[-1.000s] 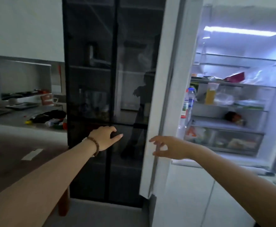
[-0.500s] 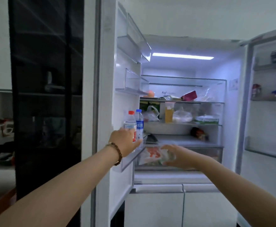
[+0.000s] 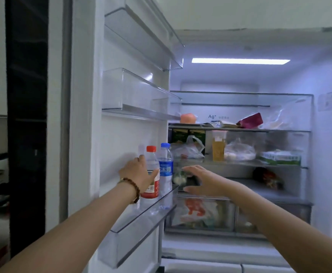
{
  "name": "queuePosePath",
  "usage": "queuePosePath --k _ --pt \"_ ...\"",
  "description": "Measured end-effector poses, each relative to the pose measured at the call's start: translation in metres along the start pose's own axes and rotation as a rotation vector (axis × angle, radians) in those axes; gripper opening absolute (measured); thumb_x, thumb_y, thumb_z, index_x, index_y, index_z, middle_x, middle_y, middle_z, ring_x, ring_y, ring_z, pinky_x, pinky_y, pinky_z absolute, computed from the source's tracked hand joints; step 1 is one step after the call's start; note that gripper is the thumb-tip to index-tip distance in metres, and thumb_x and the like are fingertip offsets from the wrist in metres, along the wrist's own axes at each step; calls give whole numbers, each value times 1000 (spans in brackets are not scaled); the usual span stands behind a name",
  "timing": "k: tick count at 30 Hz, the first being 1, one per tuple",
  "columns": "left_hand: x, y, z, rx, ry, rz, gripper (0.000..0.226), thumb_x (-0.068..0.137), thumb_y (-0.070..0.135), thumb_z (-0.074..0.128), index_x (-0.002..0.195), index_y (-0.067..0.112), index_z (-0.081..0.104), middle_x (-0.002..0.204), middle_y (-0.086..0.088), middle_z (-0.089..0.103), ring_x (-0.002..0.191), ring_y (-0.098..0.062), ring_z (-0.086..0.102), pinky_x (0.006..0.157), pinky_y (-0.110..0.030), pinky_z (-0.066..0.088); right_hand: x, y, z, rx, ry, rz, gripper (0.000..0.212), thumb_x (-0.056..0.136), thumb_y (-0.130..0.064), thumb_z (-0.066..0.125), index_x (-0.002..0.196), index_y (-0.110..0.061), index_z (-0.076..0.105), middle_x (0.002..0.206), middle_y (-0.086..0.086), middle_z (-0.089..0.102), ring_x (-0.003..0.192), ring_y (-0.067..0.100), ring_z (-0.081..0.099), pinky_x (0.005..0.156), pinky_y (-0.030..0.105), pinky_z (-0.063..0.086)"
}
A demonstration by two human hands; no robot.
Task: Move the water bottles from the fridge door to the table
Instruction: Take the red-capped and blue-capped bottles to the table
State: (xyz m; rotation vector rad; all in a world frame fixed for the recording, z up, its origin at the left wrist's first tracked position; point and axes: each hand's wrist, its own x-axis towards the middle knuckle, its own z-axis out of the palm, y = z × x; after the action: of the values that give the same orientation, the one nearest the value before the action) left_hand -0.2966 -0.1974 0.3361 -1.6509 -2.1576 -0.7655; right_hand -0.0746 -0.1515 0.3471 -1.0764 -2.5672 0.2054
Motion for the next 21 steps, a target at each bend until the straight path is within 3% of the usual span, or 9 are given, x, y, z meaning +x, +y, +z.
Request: queuePosePath --k 6,9,14,18,21 --pt "33 3 28 -305 46 -131 76 81 66 45 139 18 31 136 -6 49 115 -24 54 85 -35 48 79 20 2 340 166 -141 73 84 -41 64 144 -28 25 150 2 31 131 19 40 105 40 40" --pt "44 8 41 -388 134 -219 74 78 71 43 132 21 40 132 0 54 104 -17 56 75 -27 46 117 30 7 628 208 -197 68 85 -42 61 143 -26 30 144 0 40 123 16 46 94 32 46" --pt "48 21 50 -400 320 -318 55 76 73 39 108 30 53 110 10 62 85 -4 53 63 -19 40 172 41 18 959 54 -243 46 88 -44 55 127 -19 52 118 -3 64 102 10 61 78 18 47" --pt "50 29 45 -528 356 -384 28 81 54 57 98 32 57 101 11 65 89 -7 59 72 -21 44 188 39 33 1033 15 -284 28 86 -51 54 99 -28 65 92 -12 72 83 2 67 63 14 47" --pt "51 40 47 -598 402 -447 28 79 49 63 99 28 58 100 10 64 93 -8 60 79 -25 46 188 42 42 1192 -10 -333 16 84 -49 58 90 -36 63 77 -21 72 71 -6 67 52 8 47"
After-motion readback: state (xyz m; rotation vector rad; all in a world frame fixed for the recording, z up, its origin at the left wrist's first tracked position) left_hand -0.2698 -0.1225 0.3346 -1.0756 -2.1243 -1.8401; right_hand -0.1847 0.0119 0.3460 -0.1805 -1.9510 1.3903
